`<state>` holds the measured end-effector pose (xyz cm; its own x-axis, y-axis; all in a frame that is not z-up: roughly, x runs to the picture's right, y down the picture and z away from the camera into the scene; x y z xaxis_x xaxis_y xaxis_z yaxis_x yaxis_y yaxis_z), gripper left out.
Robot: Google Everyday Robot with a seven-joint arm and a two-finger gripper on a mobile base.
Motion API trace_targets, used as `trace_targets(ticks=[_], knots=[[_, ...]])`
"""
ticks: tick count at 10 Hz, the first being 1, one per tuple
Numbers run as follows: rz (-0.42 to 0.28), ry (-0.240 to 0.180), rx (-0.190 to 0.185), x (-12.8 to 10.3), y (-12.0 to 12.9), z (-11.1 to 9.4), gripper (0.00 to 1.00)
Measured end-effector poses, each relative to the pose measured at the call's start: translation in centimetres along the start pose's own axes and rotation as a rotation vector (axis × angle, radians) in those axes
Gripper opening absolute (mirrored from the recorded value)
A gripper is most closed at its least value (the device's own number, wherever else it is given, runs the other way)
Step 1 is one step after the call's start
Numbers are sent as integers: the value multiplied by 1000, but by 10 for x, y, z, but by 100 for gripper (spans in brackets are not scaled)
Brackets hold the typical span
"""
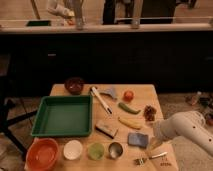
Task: Place sponge in purple bowl
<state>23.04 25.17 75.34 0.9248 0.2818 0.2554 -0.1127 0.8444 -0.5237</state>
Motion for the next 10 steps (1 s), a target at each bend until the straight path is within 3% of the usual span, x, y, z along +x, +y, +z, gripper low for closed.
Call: trace_targets(ticks=[3,10], knots=[[-29,-22,-54,-1,7,12,80],[-34,-29,-84,3,19,30,80]])
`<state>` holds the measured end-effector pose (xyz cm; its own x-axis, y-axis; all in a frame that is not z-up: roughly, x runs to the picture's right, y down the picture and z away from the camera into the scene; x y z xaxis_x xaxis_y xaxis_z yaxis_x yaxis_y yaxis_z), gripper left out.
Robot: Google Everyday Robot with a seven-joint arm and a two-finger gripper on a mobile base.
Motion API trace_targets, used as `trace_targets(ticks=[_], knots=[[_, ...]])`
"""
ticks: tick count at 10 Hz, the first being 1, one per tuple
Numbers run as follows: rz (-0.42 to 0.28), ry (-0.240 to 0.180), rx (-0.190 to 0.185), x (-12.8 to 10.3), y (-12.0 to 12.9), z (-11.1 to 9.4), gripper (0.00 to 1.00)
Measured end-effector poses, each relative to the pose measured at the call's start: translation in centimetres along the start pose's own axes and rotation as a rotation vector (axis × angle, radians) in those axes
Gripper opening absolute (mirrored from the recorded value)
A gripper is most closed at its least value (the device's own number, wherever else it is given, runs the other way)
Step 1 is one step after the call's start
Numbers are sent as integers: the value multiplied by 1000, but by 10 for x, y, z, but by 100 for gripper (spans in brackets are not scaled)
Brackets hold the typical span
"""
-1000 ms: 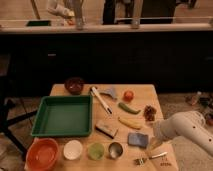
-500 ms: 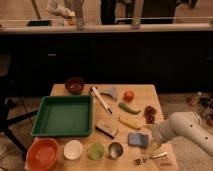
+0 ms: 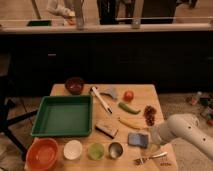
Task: Place sponge in purple bowl
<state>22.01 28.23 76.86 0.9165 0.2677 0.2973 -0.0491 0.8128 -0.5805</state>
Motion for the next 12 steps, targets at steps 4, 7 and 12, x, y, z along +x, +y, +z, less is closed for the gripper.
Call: trace_targets(ticks=[4,7,12], knots=[[5,-3,13,3,-2,6,80],[16,-7,24,6,-5,10,80],[34,2,6,14,-5,22,40]])
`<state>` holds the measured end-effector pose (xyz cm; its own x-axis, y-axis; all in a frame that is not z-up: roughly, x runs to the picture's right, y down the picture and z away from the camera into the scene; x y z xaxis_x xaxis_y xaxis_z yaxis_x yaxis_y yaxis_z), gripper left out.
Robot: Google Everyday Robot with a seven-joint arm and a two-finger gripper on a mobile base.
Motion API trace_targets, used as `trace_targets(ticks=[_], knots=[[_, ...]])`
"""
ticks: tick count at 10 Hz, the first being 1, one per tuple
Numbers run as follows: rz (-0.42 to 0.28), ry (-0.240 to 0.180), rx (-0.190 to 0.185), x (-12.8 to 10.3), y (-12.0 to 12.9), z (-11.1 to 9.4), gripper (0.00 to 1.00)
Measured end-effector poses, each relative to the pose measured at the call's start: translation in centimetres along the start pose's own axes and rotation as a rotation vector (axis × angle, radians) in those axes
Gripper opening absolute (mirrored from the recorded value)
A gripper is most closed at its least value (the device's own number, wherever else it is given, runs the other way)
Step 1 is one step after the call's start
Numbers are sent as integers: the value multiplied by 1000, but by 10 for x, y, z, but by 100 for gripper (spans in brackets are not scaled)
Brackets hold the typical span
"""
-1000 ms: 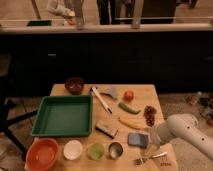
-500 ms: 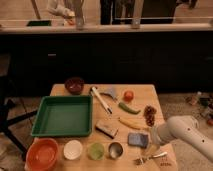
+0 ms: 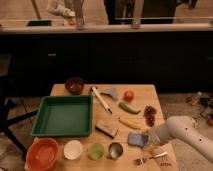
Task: Place sponge in purple bowl
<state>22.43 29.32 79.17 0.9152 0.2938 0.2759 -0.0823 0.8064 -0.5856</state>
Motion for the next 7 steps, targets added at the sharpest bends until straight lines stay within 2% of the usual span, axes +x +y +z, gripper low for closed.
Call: trace_targets(ticks=[2,3,4,5,7], knots=[[10,9,4,5,1,-3,22],[20,18,12,8,2,-10,10],[29,21,23,8,1,-19,4],[38,24,39,7,1,-31,0],[43,32,82,-1,-4,-65,0]])
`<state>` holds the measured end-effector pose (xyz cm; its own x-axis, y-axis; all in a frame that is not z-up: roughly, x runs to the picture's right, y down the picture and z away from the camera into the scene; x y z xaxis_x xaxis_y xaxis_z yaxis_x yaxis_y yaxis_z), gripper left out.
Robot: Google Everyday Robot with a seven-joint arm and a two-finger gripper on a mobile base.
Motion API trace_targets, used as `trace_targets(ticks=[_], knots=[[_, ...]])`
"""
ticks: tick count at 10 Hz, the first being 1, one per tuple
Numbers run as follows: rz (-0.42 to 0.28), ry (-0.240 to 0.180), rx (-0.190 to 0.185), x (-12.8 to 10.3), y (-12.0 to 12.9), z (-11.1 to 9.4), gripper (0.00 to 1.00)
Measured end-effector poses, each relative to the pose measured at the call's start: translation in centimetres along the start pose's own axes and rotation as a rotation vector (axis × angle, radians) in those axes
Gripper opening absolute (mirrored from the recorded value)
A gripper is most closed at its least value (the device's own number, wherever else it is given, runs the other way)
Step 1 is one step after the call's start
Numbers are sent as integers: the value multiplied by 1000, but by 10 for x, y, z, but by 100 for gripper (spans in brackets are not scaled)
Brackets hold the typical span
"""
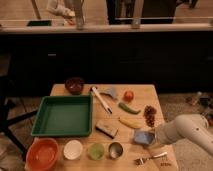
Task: Place sponge in purple bowl
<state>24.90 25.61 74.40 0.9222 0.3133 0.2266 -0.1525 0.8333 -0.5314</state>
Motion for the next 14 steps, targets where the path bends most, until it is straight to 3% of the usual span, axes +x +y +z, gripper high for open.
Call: trace_targets(ticks=[5,10,14], knots=[[-45,32,42,-32,-42,-15,0],[-144,72,44,-100,-94,-10,0],[-149,76,42,-103,-96,-9,0]])
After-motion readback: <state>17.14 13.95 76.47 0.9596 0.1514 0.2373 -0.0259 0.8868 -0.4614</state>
